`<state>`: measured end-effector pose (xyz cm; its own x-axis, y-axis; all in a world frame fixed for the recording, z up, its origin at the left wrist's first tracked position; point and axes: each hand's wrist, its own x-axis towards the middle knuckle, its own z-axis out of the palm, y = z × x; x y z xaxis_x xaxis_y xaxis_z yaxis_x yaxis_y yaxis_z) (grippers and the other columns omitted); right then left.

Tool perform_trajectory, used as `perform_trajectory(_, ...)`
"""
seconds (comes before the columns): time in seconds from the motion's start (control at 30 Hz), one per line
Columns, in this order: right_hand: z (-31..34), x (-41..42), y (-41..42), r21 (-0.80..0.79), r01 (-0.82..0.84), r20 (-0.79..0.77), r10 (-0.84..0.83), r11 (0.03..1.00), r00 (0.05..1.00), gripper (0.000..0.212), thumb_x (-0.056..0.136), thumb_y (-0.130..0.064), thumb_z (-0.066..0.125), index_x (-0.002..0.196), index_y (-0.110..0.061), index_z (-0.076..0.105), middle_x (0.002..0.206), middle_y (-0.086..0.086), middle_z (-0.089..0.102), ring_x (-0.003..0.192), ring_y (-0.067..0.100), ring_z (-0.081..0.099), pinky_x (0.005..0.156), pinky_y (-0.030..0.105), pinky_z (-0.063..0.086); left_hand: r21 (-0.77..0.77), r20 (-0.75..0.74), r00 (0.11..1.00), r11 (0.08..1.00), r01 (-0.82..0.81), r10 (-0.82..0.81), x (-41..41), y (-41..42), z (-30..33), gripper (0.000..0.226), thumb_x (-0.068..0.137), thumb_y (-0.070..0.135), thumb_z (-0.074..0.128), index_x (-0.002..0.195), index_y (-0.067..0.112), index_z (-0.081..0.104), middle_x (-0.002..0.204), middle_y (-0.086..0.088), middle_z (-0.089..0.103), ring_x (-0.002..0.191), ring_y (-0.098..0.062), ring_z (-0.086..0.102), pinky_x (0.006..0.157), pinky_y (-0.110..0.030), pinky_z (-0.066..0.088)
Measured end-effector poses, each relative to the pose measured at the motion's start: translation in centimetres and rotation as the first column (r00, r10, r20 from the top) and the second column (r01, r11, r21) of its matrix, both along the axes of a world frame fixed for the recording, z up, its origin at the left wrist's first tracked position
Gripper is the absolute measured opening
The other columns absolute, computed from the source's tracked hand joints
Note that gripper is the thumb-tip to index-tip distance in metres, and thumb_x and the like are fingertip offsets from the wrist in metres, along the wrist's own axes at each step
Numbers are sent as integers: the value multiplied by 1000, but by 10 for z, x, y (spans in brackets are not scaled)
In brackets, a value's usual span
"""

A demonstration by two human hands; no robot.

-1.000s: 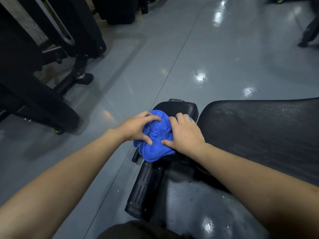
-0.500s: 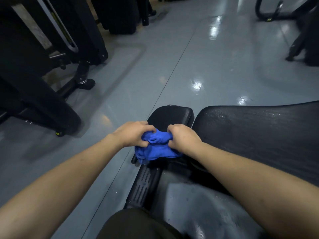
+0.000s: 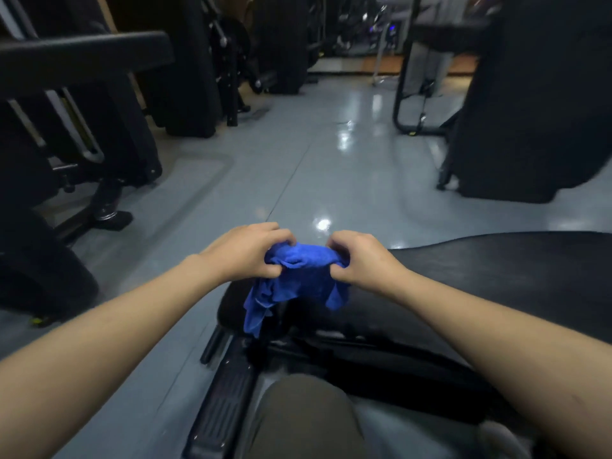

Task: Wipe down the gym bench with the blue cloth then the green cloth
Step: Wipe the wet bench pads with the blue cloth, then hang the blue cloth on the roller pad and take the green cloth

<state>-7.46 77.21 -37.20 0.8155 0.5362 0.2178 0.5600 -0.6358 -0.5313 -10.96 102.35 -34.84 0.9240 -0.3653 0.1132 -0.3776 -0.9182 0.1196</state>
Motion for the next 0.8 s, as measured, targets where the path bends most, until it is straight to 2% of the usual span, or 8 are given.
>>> perform_trajectory(0.17,64,-28,-90,64,99,66,-103,993,992,12,73,-12,63,83,-18,59,75,-7,61,68,11,52,63,27,46,-53,91,989,991,123,-118,1,-85,68,42,74,27,71,115,37,61,92,13,53,74,-12,51,65,-31,43)
perform_trajectory(0.3,105,-48,-173,130,201,111,-215,971,970,12,73,-12,63,82,-18,60,73,-7,60,65,8,51,60,23,44,-80,132,966,969,235,-223,10,-167,113,38,75,28,72,111,38,64,86,15,52,72,-6,54,66,-32,47)
perform_trajectory(0.43,139,-75,-271,177,307,127,-331,935,935,15,73,-7,63,86,-16,62,77,-3,63,67,13,53,61,26,45,-97,178,928,932,348,-328,15,-268,148,36,75,29,73,107,40,64,83,19,51,73,-2,55,65,-29,46)
perform_trajectory(0.6,182,-104,-397,143,430,162,-449,892,879,21,70,-12,62,87,-23,64,80,-6,65,74,19,60,66,35,52,-125,205,868,868,481,-452,17,-402,183,35,74,29,73,105,43,63,88,13,57,73,0,55,67,-28,48)
perform_trajectory(0.8,250,-138,-530,79,565,243,-565,821,788,18,73,-12,65,88,-23,67,78,-6,68,73,15,61,68,30,53,-164,298,781,777,608,-549,17,-546,235,33,73,32,71,104,42,64,87,14,57,77,-1,55,70,-30,51)
